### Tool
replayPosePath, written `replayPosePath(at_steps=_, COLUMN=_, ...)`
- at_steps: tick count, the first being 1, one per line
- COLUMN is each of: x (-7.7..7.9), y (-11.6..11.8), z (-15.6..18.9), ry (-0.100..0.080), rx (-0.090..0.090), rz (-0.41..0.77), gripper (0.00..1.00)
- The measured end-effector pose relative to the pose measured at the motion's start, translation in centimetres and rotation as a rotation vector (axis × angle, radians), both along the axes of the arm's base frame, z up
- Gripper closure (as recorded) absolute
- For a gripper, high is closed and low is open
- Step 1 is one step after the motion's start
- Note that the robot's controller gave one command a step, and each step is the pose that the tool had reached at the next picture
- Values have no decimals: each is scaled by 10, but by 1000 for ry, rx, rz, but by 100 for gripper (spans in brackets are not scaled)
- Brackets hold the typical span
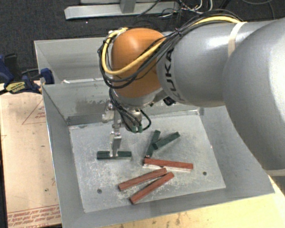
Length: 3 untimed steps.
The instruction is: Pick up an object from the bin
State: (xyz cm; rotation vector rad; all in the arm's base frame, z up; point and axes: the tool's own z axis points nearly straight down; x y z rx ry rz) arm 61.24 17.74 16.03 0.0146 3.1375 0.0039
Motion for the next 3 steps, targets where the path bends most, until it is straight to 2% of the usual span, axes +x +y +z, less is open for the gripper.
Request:
replayPosePath(at_steps=1, x=-3, y=-11, z=-30, ry=9, rx=-3, rz=9, gripper=0)
replayPosePath(at_steps=2, x=-4, y=-11, z=-1, ry=2, rx=0, rz=-149, gripper=0)
replayPosePath(at_steps=3, x=-5, y=-15, z=-76, ry=-1, rx=0, rz=-122, gripper=0)
